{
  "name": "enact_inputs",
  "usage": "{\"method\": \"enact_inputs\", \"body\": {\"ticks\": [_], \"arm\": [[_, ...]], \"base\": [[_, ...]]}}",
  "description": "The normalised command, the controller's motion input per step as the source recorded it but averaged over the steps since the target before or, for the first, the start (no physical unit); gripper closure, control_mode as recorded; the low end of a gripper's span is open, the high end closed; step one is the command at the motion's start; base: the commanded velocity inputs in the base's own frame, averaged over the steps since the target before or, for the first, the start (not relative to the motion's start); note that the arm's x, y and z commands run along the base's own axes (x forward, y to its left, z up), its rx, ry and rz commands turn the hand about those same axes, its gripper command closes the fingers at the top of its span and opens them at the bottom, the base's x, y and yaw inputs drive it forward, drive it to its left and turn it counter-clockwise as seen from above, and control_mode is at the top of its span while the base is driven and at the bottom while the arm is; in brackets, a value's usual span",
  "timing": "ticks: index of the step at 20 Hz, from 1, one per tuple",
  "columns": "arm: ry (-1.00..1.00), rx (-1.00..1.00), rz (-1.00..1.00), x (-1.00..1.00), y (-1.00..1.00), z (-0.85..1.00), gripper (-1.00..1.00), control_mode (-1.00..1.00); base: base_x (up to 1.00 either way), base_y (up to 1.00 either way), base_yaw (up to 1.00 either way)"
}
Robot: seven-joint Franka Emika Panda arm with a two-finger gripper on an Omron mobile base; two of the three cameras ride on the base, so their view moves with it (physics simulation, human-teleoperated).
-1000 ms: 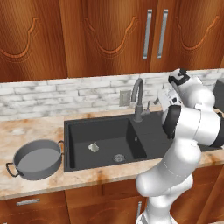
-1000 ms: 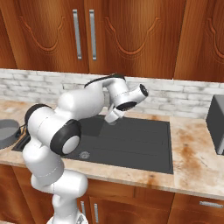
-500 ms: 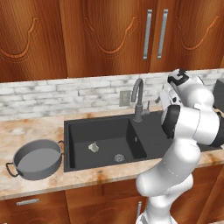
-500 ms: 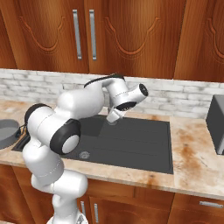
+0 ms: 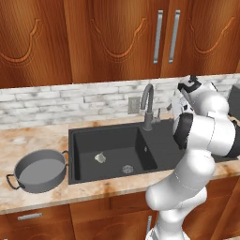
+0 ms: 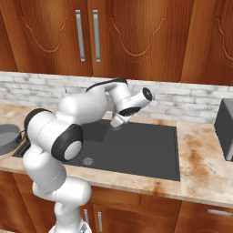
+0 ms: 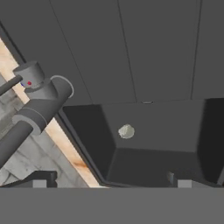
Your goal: Dump the garlic from the pot into the sink. Then turn on the water and wash the garlic. Then turn off the water and put the garlic back in the pot.
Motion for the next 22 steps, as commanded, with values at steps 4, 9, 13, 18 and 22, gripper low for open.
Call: {"method": "enact_inputs", "body": {"ticks": [4, 9, 13, 18, 22], "arm": [[0.02, -0.06, 0.02, 0.0, 0.43, -0.2, -1.0, -1.0], [0.0, -0.05, 0.04, 0.22, 0.09, -0.19, -1.0, -1.0], [0.0, -0.05, 0.06, 0.3, -0.01, -0.38, -1.0, -1.0], [0.0, -0.01, 0.07, 0.29, -0.06, -0.21, -1.0, -1.0], [-0.02, 0.0, 0.07, 0.32, -0.27, 0.0, -1.0, -1.0]], "base": [[0.0, 0.0, 0.0], [0.0, 0.0, 0.0], [0.0, 0.0, 0.0], [0.0, 0.0, 0.0], [0.0, 0.0, 0.0]]}}
